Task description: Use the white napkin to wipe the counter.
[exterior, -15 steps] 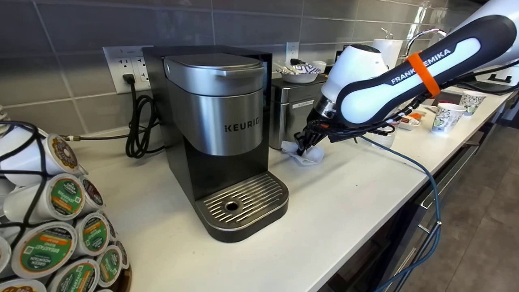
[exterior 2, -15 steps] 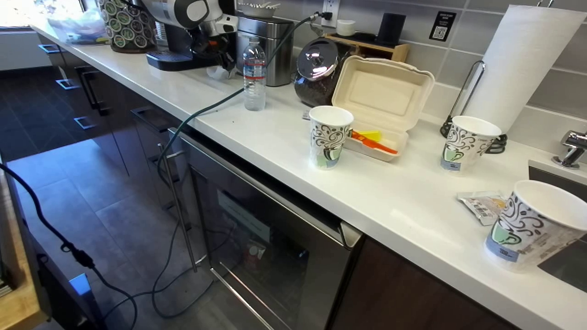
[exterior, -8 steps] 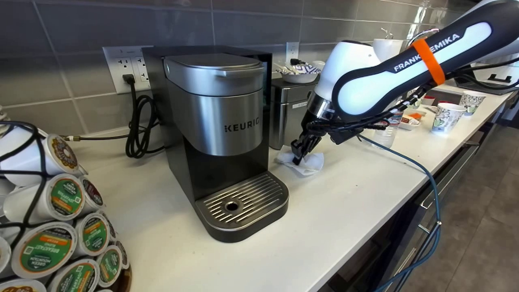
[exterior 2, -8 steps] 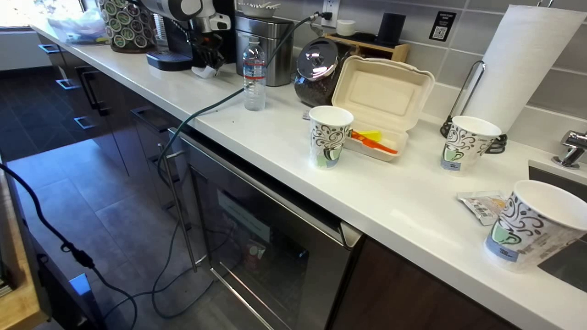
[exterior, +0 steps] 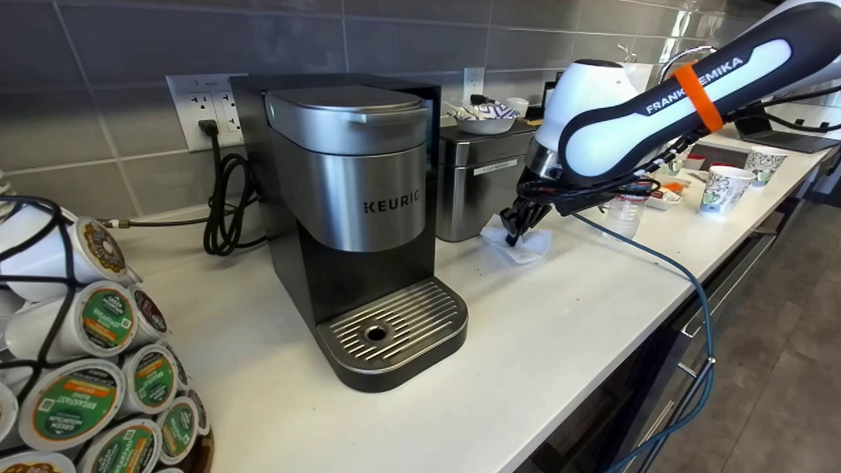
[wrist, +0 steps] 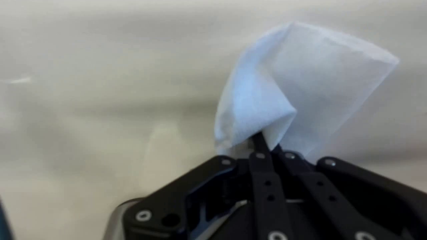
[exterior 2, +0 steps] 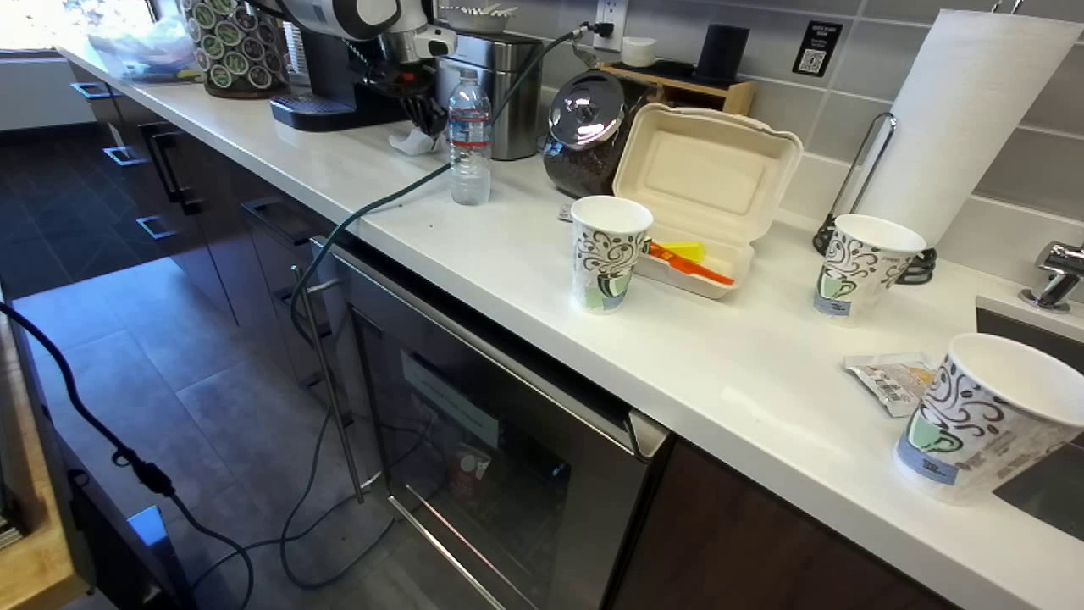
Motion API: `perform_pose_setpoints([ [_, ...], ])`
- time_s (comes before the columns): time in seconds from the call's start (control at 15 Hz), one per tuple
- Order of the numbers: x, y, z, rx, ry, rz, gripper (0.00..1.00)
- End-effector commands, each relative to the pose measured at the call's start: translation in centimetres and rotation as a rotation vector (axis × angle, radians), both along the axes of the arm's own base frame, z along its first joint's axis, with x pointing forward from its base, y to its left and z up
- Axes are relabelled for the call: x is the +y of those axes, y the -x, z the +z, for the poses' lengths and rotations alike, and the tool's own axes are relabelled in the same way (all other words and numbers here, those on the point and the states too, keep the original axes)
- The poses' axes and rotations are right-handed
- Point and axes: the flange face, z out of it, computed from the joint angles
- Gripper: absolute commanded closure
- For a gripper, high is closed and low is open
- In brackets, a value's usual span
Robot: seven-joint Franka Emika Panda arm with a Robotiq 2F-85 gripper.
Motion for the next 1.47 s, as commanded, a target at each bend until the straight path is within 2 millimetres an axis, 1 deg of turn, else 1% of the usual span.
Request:
perform_pose_setpoints([
  [0.0, -5.2, 0.5, 0.8, -0.089, 0.05, -0.171, 1.0],
  [0.07, -6.8, 0.8, 1.2, -0.1, 0.073, -0.223, 1.0],
  [0.2, -9.2, 2.5, 1.1, -0.028, 0.162, -0.296, 1.0],
  [0.33, -9.5, 5.0, 0.5, 0.102, 0.211, -0.273, 1.0],
  [0.4, -9.1, 6.1, 0.1, 0.163, 0.223, -0.24, 1.0],
  [0.53, -7.3, 8.0, -0.7, 0.267, 0.21, -0.167, 1.0],
  [0.73, -3.5, 9.8, -1.2, 0.352, 0.163, -0.043, 1.0],
  [0.93, 0.6, 10.5, -1.7, 0.365, 0.095, 0.094, 1.0],
  [1.13, 4.1, 10.4, -2.5, 0.365, 0.01, 0.22, 1.0],
  [1.4, 7.5, 10.8, -3.3, 0.41, -0.064, 0.385, 1.0],
])
